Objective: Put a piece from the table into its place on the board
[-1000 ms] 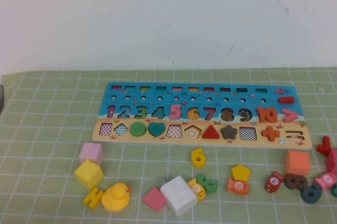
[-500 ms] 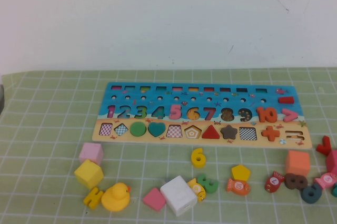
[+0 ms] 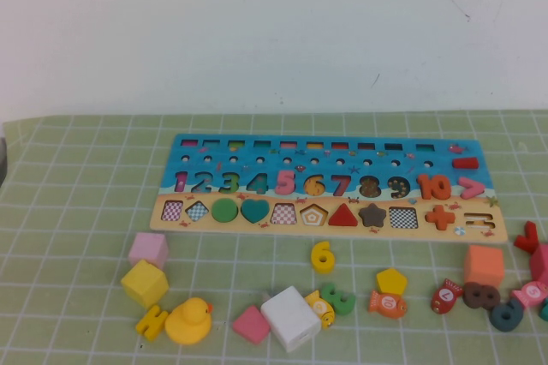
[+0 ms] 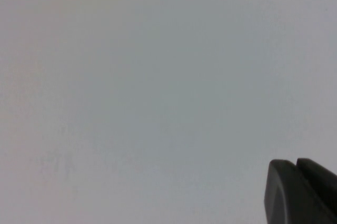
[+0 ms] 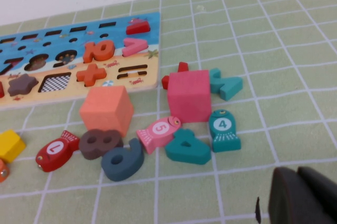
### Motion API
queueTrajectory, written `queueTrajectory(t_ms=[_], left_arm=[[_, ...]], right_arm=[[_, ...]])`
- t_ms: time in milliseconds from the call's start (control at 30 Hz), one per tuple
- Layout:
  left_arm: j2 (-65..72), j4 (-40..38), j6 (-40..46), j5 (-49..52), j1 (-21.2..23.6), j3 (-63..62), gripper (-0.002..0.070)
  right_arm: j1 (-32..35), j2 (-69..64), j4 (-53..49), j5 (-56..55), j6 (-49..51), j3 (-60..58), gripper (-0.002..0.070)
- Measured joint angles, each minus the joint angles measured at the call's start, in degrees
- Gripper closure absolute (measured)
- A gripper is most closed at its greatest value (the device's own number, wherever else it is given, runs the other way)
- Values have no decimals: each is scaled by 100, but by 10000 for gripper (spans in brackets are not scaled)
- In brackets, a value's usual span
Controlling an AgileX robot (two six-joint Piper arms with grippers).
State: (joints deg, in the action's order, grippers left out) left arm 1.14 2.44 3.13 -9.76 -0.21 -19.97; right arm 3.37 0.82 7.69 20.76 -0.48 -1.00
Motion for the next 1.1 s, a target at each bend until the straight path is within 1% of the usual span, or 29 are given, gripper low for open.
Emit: queueTrajectory(t_ms=[167, 267, 467, 567, 667, 733, 767, 800, 833, 1033, 1100], left_arm=[[721, 86, 163, 1199, 0, -1230, 677], [1025, 136, 174, 1305, 0, -1444, 677], [1360, 149, 187, 1244, 0, -1447, 677], [1491, 49, 97, 1561, 0, -1435, 677], [1873, -303, -28, 2252, 0, -1435, 677], [2396, -625, -66, 2907, 0, -1447, 677], [2740, -831, -66, 3265, 0, -1501, 677], [3443, -1236, -52, 3946, 0, -1653, 677], [3859, -1468, 41, 4252, 0, -1785, 677], [6043, -2929, 1246, 5383, -14, -2886, 677], [6566, -3170, 1632, 5582, -131, -3290, 677]], right_arm=[[0, 0, 0, 0, 0, 0, 679], [0, 0, 0, 0, 0, 0, 679], [0, 0, 0, 0, 0, 0, 679], [0, 0, 0, 0, 0, 0, 679], [0, 0, 0, 0, 0, 0, 679], [0, 0, 0, 0, 0, 0, 679], [0, 0, 0, 0, 0, 0, 679], [0, 0, 0, 0, 0, 0, 679], [0, 0, 0, 0, 0, 0, 679], [0, 0, 0, 0, 0, 0, 679], [0, 0, 0, 0, 0, 0, 679]])
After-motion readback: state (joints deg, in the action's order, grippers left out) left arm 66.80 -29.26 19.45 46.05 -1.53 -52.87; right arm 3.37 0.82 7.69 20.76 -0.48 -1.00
